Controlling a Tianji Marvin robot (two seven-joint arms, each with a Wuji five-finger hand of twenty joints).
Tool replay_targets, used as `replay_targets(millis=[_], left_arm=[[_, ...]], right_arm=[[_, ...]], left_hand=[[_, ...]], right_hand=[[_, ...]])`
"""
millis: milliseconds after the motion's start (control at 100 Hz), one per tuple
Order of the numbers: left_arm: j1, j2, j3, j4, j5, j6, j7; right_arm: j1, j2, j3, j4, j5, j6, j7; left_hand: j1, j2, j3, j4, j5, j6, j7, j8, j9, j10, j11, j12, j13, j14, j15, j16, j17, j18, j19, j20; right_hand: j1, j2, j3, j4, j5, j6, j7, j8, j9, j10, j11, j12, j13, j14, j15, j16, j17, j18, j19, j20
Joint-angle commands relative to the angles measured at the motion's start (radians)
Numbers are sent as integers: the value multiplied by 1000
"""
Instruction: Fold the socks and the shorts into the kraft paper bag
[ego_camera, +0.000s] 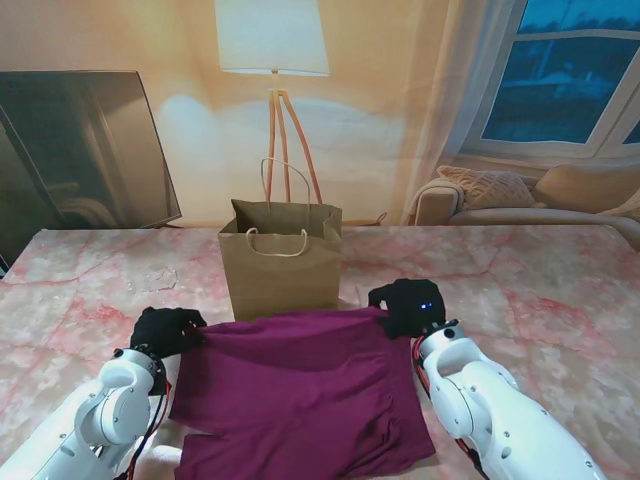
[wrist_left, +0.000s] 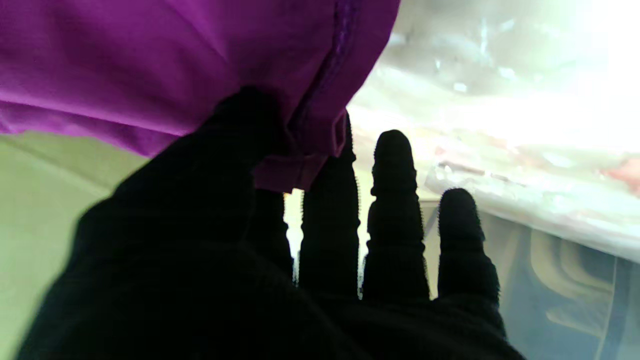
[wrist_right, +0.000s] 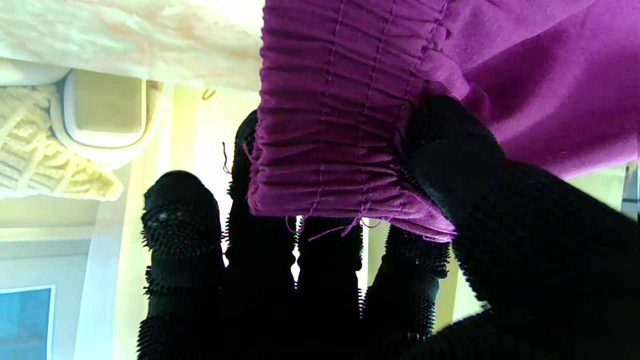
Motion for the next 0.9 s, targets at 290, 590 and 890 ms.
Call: replay_targets(millis=[290, 590, 890], left_arm=[[18, -17, -75, -99, 19, -5, 84], [86, -19, -133, -199, 72, -62, 145], [241, -2, -156, -291, 201, -167, 192]], right_arm=[[53, -35, -23, 52, 63, 40, -124], [1, -33, 69, 49, 83, -87, -173], [-111, 1, 192, 50, 6, -320, -170]], left_hand=[[-5, -16, 31, -37, 40, -40, 123, -23, 47, -41, -15, -1, 15, 8, 34, -3, -13, 24, -4, 50], [-10, -22, 44, -39, 28, -49, 123, 15, 44, -47, -15, 20, 12, 1, 40, 0, -14, 20, -5, 57], [-22, -55, 53, -53, 56, -51, 123, -21, 57, -28, 17, 51, 20, -7, 31, -5, -15, 27, -15, 60]], right_hand=[[27, 4, 46, 13, 24, -11, 53, -44, 8, -7, 19, 40, -20, -14, 33, 26, -27, -12, 25, -5], [17, -7, 34, 7, 36, -32, 51, -59, -101, -46, 7, 113, -119, -41, -16, 31, -97, -40, -47, -2], [18, -38, 42, -1, 51, -38, 59, -90, -82, -59, 60, 189, -111, -58, 43, 81, -96, -45, -57, 18]])
